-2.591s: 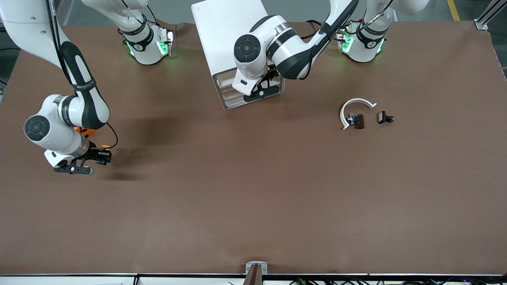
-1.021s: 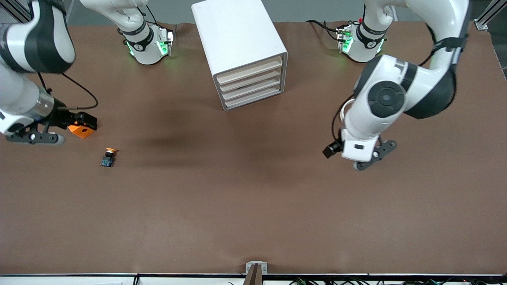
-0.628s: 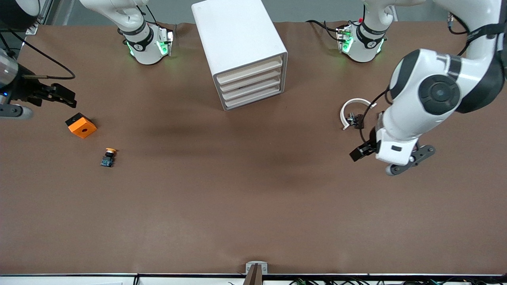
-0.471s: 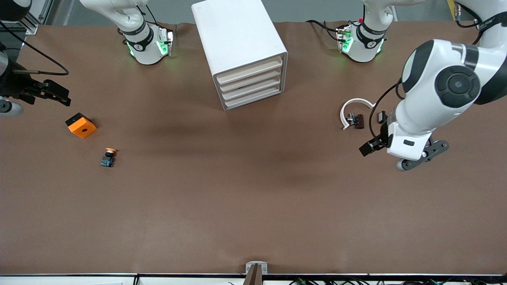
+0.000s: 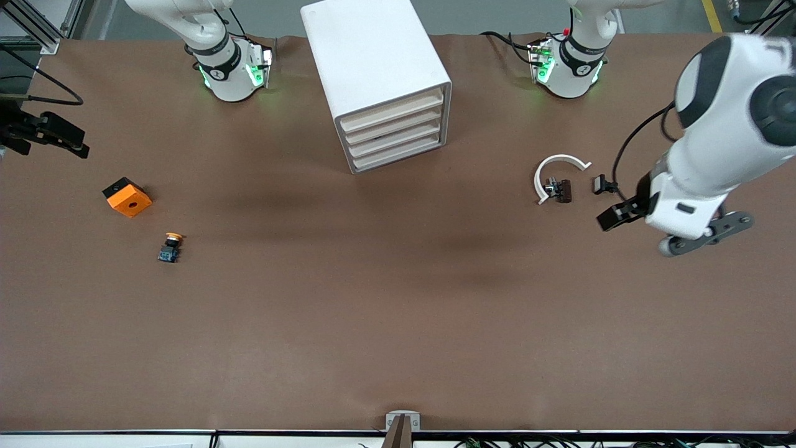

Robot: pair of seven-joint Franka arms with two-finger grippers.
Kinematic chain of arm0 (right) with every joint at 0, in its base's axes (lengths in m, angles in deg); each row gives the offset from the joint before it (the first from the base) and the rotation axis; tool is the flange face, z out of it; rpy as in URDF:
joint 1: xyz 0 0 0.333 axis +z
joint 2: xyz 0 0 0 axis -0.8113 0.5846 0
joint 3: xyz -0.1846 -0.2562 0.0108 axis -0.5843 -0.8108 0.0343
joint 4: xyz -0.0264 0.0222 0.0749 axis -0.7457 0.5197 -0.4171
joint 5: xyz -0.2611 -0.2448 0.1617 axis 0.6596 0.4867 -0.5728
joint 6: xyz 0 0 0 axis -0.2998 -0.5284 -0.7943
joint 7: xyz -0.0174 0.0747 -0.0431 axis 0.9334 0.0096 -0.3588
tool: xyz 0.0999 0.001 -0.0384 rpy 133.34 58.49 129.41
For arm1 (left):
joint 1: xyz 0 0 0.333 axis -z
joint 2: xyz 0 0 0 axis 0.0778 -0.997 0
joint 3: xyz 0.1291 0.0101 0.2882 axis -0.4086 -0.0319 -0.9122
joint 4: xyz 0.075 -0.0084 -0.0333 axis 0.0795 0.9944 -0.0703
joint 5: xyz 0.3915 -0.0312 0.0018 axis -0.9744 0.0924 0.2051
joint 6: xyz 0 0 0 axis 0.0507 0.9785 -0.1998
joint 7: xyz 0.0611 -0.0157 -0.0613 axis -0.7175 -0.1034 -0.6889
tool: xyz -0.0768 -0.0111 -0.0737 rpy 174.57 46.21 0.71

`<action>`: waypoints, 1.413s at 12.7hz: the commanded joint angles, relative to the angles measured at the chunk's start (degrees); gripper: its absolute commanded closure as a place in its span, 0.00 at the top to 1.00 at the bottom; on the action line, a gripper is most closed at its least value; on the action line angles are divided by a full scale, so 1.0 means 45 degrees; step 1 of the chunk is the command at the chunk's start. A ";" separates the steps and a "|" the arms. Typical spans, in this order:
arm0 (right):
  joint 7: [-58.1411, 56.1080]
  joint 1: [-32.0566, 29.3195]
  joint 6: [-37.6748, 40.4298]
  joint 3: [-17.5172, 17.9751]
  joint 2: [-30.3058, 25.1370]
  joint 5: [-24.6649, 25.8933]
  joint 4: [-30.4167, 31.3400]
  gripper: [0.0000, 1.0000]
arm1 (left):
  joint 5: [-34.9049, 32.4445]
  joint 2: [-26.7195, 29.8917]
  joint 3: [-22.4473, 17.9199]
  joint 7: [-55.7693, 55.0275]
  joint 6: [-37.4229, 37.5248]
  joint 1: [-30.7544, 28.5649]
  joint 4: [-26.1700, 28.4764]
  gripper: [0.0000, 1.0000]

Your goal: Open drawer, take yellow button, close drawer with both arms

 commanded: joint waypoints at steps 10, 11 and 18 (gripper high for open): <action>-0.0180 -0.0228 0.0263 0.0131 0.0308 -0.0822 -0.0495 1.00 | 0.1590 0.3215 -0.2238 0.6617 0.2233 -0.0841 0.0713 1.00; -0.0180 -0.0228 0.0282 0.0131 0.0308 -0.0822 -0.0495 1.00 | 0.1474 0.3430 -0.2259 0.6619 0.2252 -0.0724 0.0732 1.00; -0.0102 -0.0228 0.0204 0.0150 0.0327 -0.0822 -0.0534 1.00 | 0.1571 0.3920 -0.2998 0.6619 0.2370 0.0407 0.1397 1.00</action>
